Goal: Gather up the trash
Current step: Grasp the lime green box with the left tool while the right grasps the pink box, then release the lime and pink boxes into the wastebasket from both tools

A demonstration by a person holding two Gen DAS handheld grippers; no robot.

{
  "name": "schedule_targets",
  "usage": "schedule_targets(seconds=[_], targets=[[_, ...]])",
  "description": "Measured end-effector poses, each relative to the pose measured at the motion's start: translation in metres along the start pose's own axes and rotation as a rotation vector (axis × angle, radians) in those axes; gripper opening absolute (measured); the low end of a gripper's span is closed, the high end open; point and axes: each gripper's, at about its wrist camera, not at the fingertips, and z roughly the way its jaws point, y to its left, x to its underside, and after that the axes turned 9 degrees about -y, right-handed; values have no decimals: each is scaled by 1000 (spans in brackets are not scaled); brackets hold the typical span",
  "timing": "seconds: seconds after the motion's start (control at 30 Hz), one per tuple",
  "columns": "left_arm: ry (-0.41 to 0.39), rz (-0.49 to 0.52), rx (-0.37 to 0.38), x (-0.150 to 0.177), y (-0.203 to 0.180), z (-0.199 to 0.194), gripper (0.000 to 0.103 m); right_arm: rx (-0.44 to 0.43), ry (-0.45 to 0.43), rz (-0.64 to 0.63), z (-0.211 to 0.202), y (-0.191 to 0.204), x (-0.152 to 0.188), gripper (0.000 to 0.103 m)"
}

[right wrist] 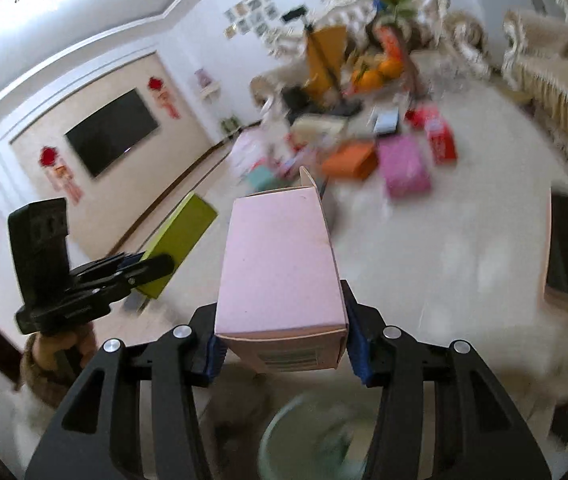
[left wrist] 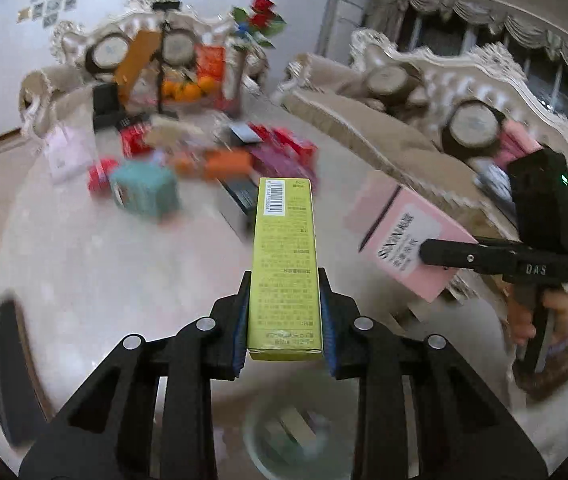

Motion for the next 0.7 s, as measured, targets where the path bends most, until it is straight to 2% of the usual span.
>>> schedule_targets(seconds=[0.03, 0.13, 0.3, 0.4, 0.5, 0.53, 0.57, 0.6, 0.63, 0.67, 0.7], targets=[[30, -16, 18, 15, -8, -3, 30, -5, 42, 13, -4, 2, 17, 47], [184, -111, 70, 73, -21, 13, 30, 52, 180, 59, 5, -3, 67, 47], [441, -214, 66, 164, -22, 88, 30, 232, 372, 89, 60, -44, 135, 47], [532, -232, 41, 193, -21, 118, 30, 279, 445, 111, 88, -64, 159, 47], [561, -262, 36, 206, -19, 127, 30, 290, 483, 90, 105, -67, 169, 48], [566, -269, 29, 207, -19, 127, 40, 288, 493, 80, 109, -66, 170, 48], [579, -272, -4, 209, -17, 128, 57, 286, 501, 74, 112, -64, 171, 51], [585, -265, -53, 210, -14, 129, 91, 299, 508, 57, 114, -62, 173, 56], [577, -258, -88, 212, -11, 128, 93, 331, 504, 29, 114, -58, 174, 67], [558, -262, -102, 212, -7, 124, 93, 352, 489, 1, 113, -54, 173, 72], [549, -277, -98, 212, -6, 121, 93, 357, 482, -10, 111, -52, 174, 72]])
